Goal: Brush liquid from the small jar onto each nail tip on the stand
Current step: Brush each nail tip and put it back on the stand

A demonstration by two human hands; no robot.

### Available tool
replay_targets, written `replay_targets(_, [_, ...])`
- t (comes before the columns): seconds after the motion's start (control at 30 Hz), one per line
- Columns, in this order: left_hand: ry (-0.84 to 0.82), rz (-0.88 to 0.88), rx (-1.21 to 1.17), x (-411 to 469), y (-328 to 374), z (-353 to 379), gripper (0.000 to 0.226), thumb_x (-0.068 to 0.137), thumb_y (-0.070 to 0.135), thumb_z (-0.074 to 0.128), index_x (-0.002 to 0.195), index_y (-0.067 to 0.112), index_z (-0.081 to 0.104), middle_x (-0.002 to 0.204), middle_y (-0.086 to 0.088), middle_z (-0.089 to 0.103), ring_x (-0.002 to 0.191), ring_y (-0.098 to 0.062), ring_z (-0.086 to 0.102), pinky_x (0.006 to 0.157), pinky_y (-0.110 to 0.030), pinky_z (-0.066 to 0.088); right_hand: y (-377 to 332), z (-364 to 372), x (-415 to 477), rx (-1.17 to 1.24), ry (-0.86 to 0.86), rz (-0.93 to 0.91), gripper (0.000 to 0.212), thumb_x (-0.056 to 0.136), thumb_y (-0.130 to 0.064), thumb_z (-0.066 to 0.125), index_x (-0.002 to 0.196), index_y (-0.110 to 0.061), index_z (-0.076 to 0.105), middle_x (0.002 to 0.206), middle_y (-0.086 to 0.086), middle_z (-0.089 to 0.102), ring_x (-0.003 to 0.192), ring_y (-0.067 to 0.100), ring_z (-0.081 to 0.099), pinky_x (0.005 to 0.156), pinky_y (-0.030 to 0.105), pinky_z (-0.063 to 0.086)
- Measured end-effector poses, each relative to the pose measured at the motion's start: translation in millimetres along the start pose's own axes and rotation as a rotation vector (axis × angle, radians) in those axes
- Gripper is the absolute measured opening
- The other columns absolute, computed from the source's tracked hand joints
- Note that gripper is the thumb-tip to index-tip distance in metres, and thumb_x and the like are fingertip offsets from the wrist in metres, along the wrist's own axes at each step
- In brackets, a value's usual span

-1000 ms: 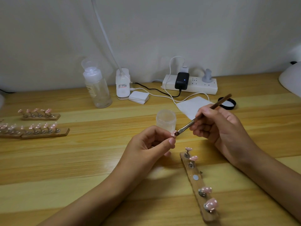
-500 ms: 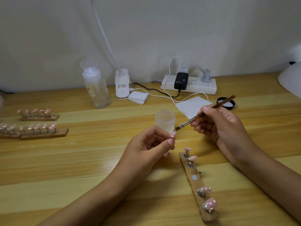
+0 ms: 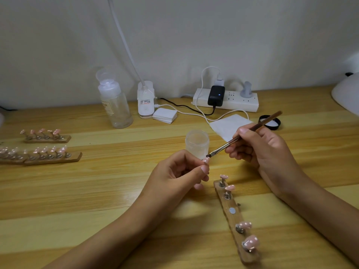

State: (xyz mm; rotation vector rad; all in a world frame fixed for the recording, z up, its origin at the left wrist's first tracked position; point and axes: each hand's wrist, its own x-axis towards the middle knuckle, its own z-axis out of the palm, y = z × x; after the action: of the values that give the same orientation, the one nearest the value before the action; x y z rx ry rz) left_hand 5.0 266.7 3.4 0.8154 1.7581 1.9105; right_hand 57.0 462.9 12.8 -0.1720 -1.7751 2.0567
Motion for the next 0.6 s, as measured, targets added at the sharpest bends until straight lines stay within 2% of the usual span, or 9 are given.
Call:
replay_targets(0.1, [-0.006,0.004,0.007,0.1,0.4,0.0,0.022,0.085,0.006,0.066,0.072,0.024,0.069,0.070,0.004,0.070,0.070,-0.006,0.066,0.060,-0.016,0.051,-2.3,-0.8,-1.2,0.041,-0.018,-0.008,0.016,0.093,-0.019,0.054,0.081,-0.011,0.060,0.064,0.009,0.071,0.057,0.015,0.065,0.055,0.021,0.052])
replay_targets(0.27, [-0.009,0.001,0.017,1.0,-1.1,-0.1,0.012,0.079,0.017,0.070,0.071,0.026,0.069,0.071,0.004,0.070,0.066,-0.005,0.063,0.061,-0.016,0.050,-4.2,2.1,-4.9,0.041,-0.155,-0.003,0.016,0.087,-0.028,0.057,0.079,-0.017,0.065,0.066,0.009,0.071,0.059,0.016,0.067,0.056,0.021,0.053])
replay_targets(0.33, [-0.005,-0.002,0.033,1.1,-2.6,-1.0,0.004,0.075,0.026,0.072,0.073,0.026,0.069,0.073,0.005,0.070,0.067,-0.006,0.061,0.063,-0.018,0.049,-4.1,2.2,-4.6,0.036,-0.138,-0.005,0.017,0.084,-0.030,0.057,0.079,-0.015,0.063,0.065,0.009,0.071,0.058,0.015,0.067,0.056,0.021,0.053])
replay_targets(0.43, [-0.001,0.006,0.060,2.2,-5.2,-1.6,0.007,0.074,0.033,0.070,0.076,0.026,0.070,0.079,0.007,0.071,0.070,-0.005,0.060,0.064,-0.016,0.049,-1.9,0.9,-2.6,0.019,-0.077,-0.002,0.020,0.081,-0.033,0.059,0.078,-0.013,0.062,0.064,0.008,0.071,0.056,0.015,0.065,0.054,0.020,0.051])
replay_targets(0.6, [0.023,0.027,0.150,2.8,-7.0,-1.9,0.008,0.075,0.035,0.070,0.077,0.027,0.068,0.081,0.008,0.071,0.081,-0.011,0.063,0.068,-0.022,0.052,0.3,-2.9,0.9,0.025,0.018,0.004,0.021,0.095,-0.020,0.053,0.077,-0.015,0.062,0.062,0.006,0.070,0.056,0.014,0.065,0.054,0.020,0.052])
